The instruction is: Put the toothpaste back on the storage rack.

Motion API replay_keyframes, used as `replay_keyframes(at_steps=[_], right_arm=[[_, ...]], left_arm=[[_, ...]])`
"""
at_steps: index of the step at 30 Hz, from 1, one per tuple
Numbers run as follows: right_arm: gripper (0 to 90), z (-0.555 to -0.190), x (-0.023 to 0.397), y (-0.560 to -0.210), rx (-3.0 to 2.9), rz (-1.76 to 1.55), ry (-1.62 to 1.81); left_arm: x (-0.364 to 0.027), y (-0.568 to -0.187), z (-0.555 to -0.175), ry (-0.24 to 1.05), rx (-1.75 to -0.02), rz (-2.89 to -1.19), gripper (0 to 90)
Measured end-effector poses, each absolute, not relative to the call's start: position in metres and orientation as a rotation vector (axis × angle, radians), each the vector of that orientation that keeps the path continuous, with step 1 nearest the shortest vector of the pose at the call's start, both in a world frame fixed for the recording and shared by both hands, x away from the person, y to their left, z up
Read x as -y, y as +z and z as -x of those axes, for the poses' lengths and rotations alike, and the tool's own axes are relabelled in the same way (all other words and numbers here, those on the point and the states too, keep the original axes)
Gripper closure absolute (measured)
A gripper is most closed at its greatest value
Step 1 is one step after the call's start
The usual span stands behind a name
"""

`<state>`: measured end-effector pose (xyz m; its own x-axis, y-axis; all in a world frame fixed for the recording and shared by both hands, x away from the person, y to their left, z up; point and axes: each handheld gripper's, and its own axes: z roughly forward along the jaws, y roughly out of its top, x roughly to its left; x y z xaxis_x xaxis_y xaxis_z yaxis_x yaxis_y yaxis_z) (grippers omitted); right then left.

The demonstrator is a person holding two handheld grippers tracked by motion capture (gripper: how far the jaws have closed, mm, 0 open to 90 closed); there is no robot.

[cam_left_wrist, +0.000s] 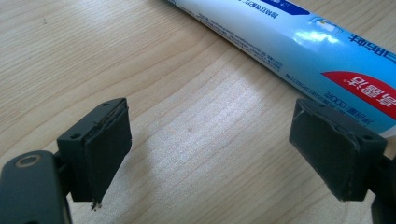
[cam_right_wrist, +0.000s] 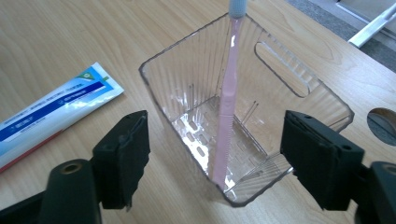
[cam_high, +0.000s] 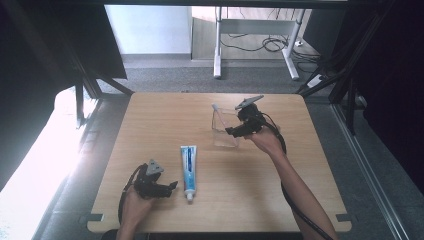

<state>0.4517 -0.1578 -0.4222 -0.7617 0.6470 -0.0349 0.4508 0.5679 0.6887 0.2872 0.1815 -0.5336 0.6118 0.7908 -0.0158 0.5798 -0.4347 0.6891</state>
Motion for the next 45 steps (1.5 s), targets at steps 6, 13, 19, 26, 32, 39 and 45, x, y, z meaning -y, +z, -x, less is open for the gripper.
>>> replay_keyframes(at_steps=[6,13,19,26,32,39,45], right_arm=[[14.8,-0.446,0.163,-0.422,-2.518,-0.898,1.004],[10.5,-0.436,0.173,-0.424,-2.515,-0.885,1.014],[1.3,-0.427,0.178,-0.426,-2.519,-0.872,0.995],[0.0,-0.415,0.183,-0.428,-2.523,-0.867,1.001],[0.0,-0.404,0.190,-0.429,-2.519,-0.855,1.005],[0.0,-0.393,0.197,-0.430,-2.508,-0.854,1.009],[0.0,-0.381,0.206,-0.433,-2.500,-0.865,1.008]], left_arm=[[-0.181,-0.534,-0.287,0.411,-1.074,-2.171,13.2],[-0.181,-0.534,-0.287,0.409,-1.075,-2.171,13.2],[-0.182,-0.533,-0.287,0.400,-1.079,-2.154,13.1],[-0.182,-0.533,-0.287,0.405,-1.076,-2.160,13.1],[-0.182,-0.533,-0.287,0.404,-1.075,-2.161,13.1],[-0.181,-0.533,-0.287,0.399,-1.067,-2.168,13.1],[-0.180,-0.533,-0.287,0.400,-1.065,-2.171,13.1]])
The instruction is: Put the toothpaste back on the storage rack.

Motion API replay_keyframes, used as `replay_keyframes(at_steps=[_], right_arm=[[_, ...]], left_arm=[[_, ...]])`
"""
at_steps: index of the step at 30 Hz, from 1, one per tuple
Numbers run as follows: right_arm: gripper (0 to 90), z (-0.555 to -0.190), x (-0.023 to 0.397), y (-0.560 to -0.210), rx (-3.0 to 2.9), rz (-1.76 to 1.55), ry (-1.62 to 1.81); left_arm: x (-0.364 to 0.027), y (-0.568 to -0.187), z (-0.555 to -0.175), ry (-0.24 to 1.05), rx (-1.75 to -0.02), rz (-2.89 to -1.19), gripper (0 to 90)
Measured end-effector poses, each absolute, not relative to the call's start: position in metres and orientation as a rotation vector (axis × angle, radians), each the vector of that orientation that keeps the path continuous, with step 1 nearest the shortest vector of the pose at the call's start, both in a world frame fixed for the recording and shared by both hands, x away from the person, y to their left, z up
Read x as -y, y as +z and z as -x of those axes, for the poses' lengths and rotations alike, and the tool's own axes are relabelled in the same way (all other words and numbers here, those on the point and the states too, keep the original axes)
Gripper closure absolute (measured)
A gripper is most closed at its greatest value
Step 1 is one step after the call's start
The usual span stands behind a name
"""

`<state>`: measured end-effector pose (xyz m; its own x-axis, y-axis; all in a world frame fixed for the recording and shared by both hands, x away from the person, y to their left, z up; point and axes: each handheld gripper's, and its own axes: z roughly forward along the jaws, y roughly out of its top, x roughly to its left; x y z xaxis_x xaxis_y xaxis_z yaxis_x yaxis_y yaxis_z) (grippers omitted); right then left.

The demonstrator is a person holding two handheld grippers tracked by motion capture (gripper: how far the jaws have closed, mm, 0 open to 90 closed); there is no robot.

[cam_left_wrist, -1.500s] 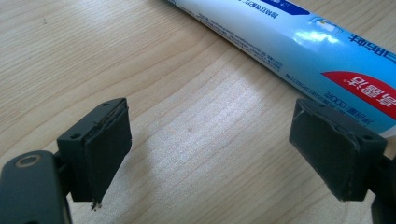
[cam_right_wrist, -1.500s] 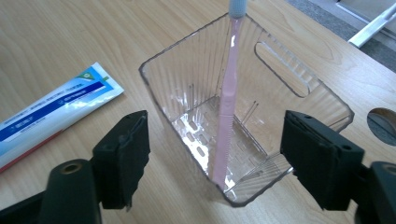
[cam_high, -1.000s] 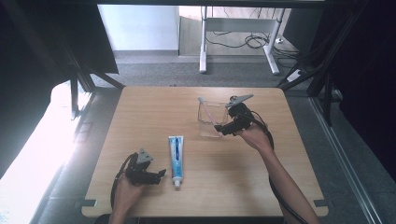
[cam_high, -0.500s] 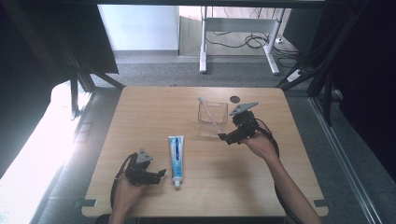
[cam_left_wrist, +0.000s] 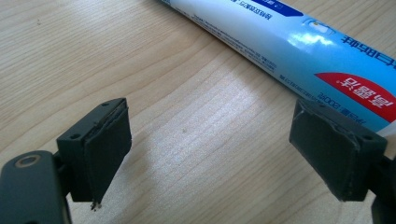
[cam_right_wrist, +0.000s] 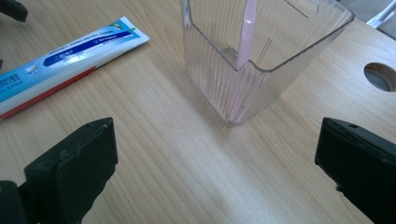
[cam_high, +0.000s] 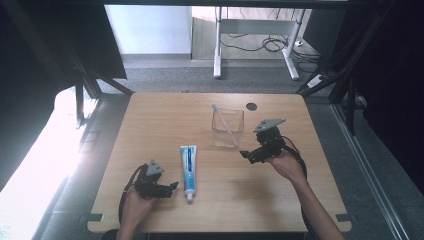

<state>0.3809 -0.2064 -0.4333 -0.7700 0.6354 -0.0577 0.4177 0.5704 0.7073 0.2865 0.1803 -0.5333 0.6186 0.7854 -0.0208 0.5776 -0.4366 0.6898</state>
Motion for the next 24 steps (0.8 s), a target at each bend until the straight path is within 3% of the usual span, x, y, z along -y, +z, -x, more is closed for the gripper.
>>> replay_keyframes(at_steps=[24], right_arm=[[0.0,-0.340,0.245,-0.448,-2.436,-0.931,1.027]], left_arm=[[-0.180,-0.533,-0.287,0.410,-1.055,-2.177,13.2]])
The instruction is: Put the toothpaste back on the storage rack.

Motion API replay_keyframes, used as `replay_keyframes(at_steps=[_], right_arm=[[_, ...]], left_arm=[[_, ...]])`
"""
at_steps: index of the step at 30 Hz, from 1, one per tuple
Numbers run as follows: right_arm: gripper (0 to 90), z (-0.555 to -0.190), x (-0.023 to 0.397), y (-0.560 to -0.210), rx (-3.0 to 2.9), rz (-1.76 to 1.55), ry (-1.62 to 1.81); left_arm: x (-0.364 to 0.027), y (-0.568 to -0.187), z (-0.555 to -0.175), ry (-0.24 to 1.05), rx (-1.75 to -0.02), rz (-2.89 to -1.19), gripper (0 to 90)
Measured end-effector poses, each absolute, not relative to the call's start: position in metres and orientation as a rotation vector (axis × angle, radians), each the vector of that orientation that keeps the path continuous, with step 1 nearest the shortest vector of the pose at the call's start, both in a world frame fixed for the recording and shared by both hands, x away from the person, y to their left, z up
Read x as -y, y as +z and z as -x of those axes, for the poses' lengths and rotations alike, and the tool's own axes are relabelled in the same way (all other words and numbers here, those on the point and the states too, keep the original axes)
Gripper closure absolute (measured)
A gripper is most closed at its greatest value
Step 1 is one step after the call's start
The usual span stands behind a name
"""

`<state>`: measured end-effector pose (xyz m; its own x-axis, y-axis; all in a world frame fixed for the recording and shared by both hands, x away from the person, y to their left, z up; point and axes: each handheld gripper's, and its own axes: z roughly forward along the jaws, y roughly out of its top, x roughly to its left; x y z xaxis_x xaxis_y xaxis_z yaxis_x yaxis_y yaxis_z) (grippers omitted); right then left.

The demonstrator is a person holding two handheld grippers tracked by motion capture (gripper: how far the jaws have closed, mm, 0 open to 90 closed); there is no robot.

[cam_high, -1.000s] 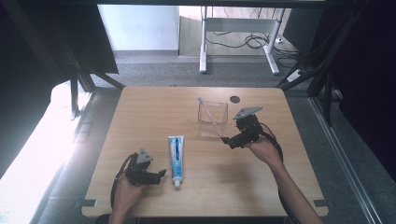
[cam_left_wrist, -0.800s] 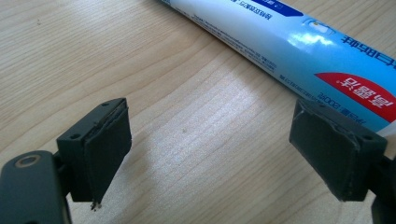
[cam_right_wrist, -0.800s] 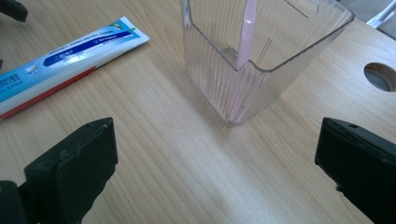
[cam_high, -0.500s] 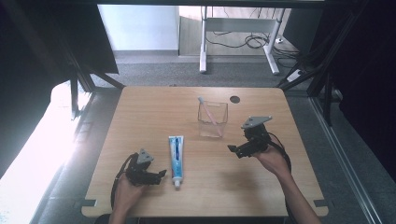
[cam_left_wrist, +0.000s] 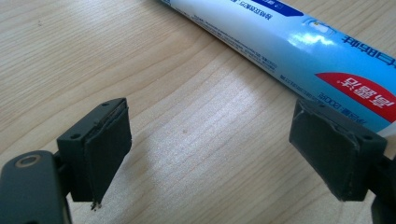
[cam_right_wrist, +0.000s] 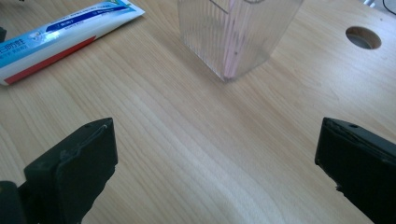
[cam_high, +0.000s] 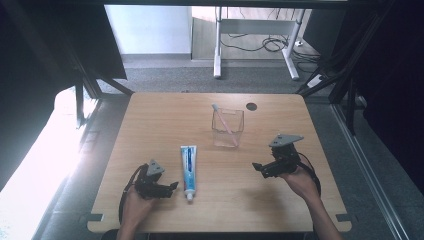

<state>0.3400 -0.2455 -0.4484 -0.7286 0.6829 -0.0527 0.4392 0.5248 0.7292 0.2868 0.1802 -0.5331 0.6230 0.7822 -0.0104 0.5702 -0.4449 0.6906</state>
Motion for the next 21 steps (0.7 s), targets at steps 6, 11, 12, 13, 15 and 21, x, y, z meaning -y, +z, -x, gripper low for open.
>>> replay_keyframes(at_steps=[6,11,12,13,15,21], right_arm=[[0.0,-0.328,0.258,-0.455,-2.420,-0.963,1.034],[0.0,-0.315,0.269,-0.462,-2.402,-0.994,1.057],[0.0,-0.315,0.269,-0.462,-2.402,-0.994,1.057],[0.0,-0.311,0.271,-0.465,-2.396,-1.004,1.063],[0.0,-0.307,0.274,-0.468,-2.392,-1.007,1.063],[0.0,-0.295,0.280,-0.479,-2.382,-1.034,1.080]], left_arm=[[-0.180,-0.533,-0.286,0.405,-1.069,-2.163,13.2],[-0.180,-0.533,-0.286,0.406,-1.073,-2.159,13.2],[-0.180,-0.533,-0.286,0.406,-1.073,-2.159,13.2],[-0.180,-0.533,-0.286,0.408,-1.070,-2.162,13.2],[-0.180,-0.533,-0.286,0.410,-1.068,-2.163,13.2],[-0.180,-0.533,-0.286,0.414,-1.069,-2.160,13.2]])
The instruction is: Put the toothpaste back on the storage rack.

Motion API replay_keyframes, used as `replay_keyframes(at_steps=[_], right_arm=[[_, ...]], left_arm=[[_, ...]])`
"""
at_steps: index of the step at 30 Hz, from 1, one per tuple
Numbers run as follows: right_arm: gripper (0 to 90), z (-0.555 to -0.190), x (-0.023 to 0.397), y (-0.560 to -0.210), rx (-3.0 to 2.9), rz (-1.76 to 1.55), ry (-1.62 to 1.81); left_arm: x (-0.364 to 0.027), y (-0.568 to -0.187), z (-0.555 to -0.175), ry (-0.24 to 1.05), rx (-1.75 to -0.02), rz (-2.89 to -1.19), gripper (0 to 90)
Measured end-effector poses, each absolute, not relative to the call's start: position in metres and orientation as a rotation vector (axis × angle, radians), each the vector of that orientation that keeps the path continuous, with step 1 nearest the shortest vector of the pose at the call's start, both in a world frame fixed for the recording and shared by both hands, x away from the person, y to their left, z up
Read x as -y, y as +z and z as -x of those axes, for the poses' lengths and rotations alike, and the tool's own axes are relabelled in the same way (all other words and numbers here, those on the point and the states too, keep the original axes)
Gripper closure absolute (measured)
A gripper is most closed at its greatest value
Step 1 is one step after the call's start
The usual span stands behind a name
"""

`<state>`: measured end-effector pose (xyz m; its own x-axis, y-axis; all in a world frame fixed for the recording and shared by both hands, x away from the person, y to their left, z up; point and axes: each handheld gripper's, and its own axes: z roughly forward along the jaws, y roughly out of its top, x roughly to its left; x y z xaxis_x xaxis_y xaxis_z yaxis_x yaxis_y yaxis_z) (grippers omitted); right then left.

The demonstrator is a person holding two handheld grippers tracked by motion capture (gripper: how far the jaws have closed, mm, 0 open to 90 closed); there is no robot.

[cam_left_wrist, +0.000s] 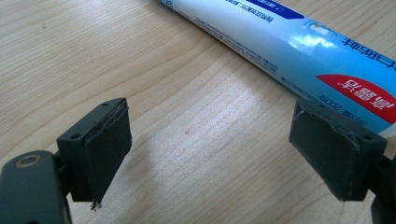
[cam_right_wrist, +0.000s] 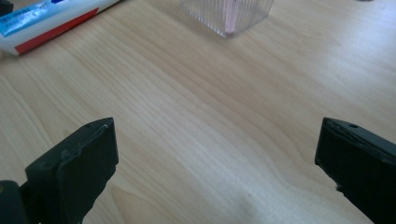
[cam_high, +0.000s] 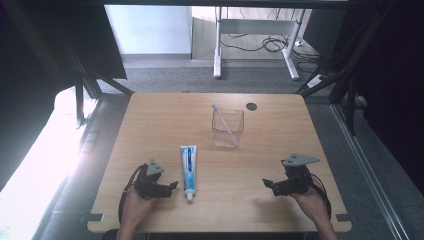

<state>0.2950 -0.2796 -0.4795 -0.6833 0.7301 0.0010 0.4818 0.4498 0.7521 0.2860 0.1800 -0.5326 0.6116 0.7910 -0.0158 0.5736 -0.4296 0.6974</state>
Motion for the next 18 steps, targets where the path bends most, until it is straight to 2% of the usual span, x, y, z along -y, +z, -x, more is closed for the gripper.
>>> replay_keyframes(at_steps=[18], right_arm=[[0.0,-0.281,0.287,-0.511,-2.378,-1.043,1.043]], left_arm=[[-0.180,-0.533,-0.286,0.423,-1.067,-2.176,13.2]])
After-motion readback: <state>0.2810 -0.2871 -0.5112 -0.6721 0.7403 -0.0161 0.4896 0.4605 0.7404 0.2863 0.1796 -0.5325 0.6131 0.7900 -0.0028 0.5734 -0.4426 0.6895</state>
